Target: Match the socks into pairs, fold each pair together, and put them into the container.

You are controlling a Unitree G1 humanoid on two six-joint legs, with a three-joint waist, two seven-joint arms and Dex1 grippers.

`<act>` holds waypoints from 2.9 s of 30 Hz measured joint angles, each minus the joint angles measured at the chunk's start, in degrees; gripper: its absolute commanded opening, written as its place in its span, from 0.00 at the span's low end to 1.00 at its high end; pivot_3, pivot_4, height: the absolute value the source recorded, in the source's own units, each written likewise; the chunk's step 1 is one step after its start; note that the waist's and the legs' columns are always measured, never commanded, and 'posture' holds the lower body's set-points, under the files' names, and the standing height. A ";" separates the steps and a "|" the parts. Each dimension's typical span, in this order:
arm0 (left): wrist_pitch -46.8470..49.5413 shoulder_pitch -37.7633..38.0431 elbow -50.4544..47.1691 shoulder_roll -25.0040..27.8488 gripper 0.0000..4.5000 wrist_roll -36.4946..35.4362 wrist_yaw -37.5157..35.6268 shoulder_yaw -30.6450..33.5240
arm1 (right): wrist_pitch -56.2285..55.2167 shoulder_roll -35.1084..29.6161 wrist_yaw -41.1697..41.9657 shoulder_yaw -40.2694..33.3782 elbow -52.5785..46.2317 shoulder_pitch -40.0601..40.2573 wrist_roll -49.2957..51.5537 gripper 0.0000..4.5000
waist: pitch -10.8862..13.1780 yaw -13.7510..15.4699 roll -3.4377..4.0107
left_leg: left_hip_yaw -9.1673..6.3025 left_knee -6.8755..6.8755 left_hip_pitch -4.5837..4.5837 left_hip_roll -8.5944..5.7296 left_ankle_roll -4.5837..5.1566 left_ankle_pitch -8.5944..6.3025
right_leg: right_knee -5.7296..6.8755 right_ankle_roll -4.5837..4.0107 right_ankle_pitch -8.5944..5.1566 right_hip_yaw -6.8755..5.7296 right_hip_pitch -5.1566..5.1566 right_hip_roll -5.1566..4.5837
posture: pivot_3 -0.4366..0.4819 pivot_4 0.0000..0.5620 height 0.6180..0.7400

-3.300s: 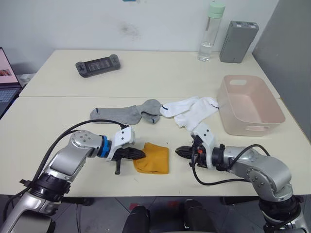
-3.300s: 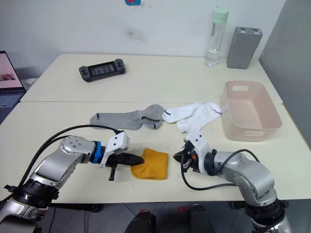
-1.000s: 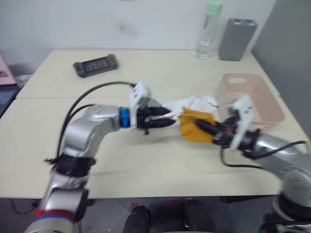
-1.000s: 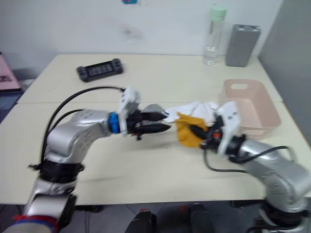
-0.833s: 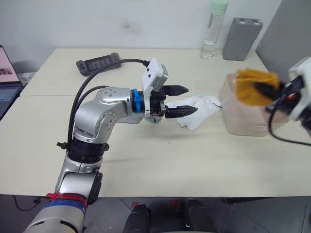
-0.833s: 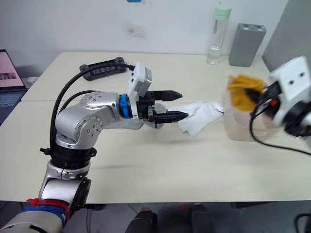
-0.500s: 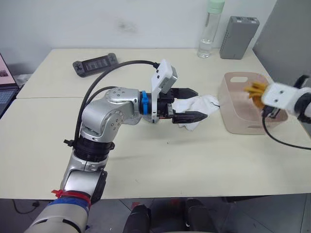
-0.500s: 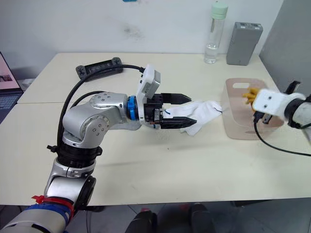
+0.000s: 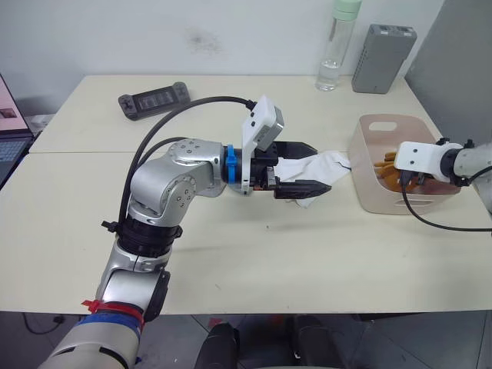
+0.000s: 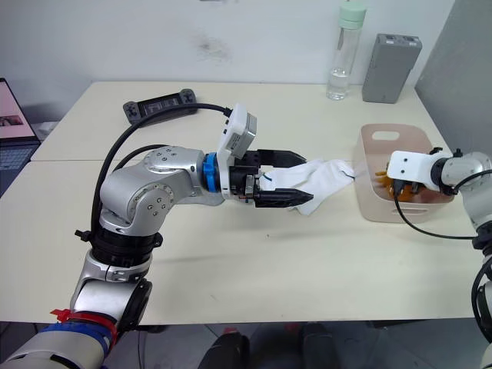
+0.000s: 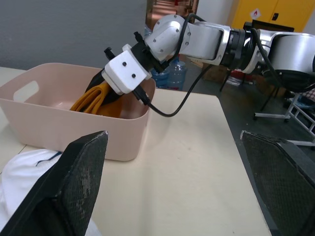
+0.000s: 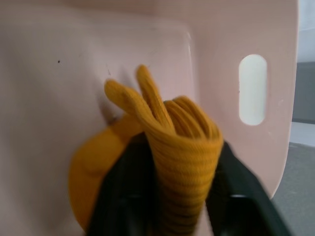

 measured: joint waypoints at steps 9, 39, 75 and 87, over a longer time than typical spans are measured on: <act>-1.45 0.06 0.08 0.10 1.00 1.32 0.20 -0.66 | 13.62 -5.39 22.40 -3.78 -15.41 -0.67 10.41 0.99 | 0.00 0.53 0.02 | -0.04 0.02 0.00 0.01 0.01 -0.01 | 0.03 0.02 0.01 -0.06 0.01 -0.01 | 0.48 0.27 1.00; -29.63 27.68 9.21 16.26 1.00 16.15 8.04 15.21 | 37.51 22.89 -11.75 -20.85 -64.35 30.97 26.65 0.99 | -0.18 1.13 -0.05 | -0.13 0.17 0.17 -0.01 0.23 -0.13 | 0.75 -0.13 -0.08 -0.09 0.01 -0.08 | 0.48 0.27 1.00; -30.02 18.47 30.14 8.71 0.67 28.93 15.98 4.46 | 58.10 26.18 -18.07 -12.42 -82.03 39.11 49.29 1.00 | -0.47 0.49 -0.54 | -0.18 0.05 0.61 0.09 0.25 -0.14 | 0.84 -0.17 -0.12 -0.11 0.27 0.13 | 0.48 0.27 1.00; -26.92 19.69 29.37 8.49 0.00 27.74 17.55 7.29 | 58.95 24.42 -19.29 -12.33 -82.03 38.68 50.09 1.00 | -0.47 0.13 -0.54 | -0.19 0.04 0.64 0.11 0.25 -0.14 | 0.88 -0.17 -0.12 -0.11 0.26 0.14 | 0.48 0.27 1.00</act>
